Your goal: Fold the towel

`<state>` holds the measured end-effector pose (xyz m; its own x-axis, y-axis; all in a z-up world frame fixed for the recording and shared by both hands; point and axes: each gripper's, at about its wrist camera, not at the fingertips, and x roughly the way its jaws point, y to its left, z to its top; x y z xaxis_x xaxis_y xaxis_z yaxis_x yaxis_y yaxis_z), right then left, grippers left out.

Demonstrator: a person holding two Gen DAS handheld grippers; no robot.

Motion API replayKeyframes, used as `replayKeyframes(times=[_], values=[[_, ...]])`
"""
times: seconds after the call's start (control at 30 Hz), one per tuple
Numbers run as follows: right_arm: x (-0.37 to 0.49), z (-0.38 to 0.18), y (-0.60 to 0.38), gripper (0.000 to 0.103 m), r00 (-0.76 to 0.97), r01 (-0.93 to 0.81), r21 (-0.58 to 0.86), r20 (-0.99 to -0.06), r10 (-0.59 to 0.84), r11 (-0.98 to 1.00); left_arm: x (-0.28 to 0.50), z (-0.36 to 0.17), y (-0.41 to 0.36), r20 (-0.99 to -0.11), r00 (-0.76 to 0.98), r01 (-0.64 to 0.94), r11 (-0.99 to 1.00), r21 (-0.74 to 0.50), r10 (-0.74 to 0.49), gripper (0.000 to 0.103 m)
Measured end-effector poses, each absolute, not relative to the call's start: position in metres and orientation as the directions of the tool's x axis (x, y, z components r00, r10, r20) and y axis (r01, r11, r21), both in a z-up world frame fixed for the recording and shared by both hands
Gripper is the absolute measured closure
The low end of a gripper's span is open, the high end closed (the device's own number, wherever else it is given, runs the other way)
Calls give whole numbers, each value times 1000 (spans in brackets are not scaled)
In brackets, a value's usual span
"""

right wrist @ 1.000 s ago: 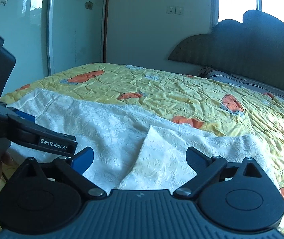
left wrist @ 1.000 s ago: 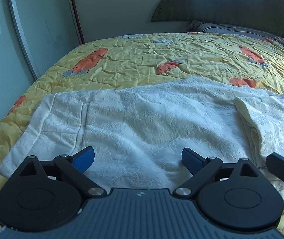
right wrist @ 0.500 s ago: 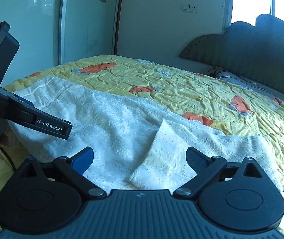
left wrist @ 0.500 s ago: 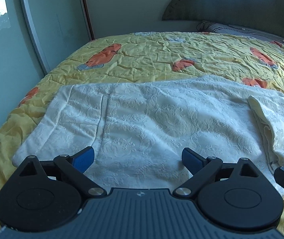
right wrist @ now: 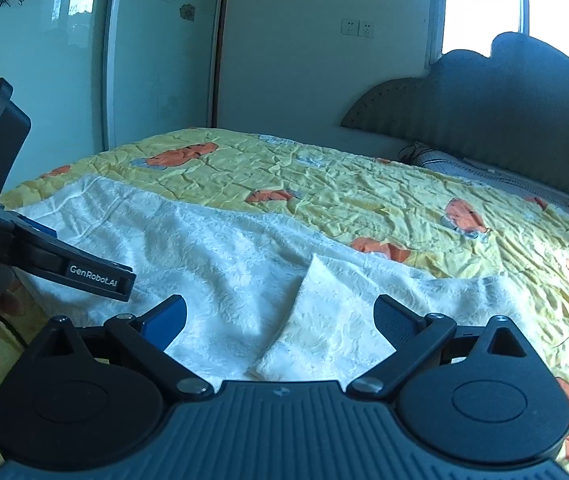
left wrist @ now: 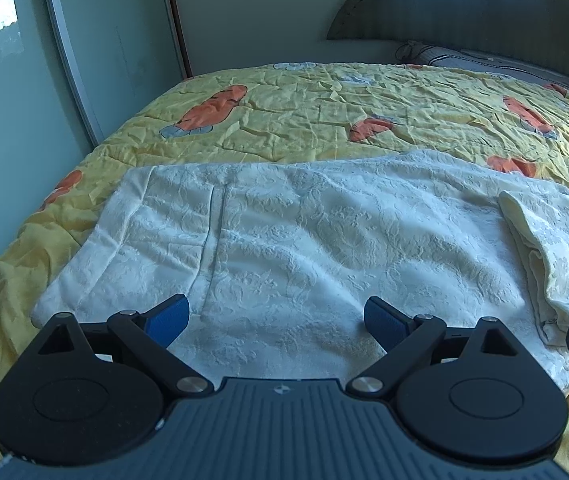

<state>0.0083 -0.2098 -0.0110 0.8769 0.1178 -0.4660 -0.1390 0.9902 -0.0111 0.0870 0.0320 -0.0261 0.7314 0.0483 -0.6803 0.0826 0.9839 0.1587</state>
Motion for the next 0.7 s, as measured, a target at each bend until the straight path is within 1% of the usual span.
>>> replayKeyframes(times=[0.17,0.37,0.6,0.7], values=[[6,-14,-203,2,880,-129,-30,-463,100,991,86,-26,33,-679,733,83,984,156,46,7],[7,-18,-190,2,866,-176,-100,-488,106,979,85,-25,34,-681,731,81,985,151,45,7],[2,-17,-179,2,895,-159,-200,-443,56,967,85,-25,32,-679,732,81,984,160,50,7],[1,-18,-179,2,897,-159,-201,-438,56,966,86,-25,32,-683,729,84,984,155,45,7]])
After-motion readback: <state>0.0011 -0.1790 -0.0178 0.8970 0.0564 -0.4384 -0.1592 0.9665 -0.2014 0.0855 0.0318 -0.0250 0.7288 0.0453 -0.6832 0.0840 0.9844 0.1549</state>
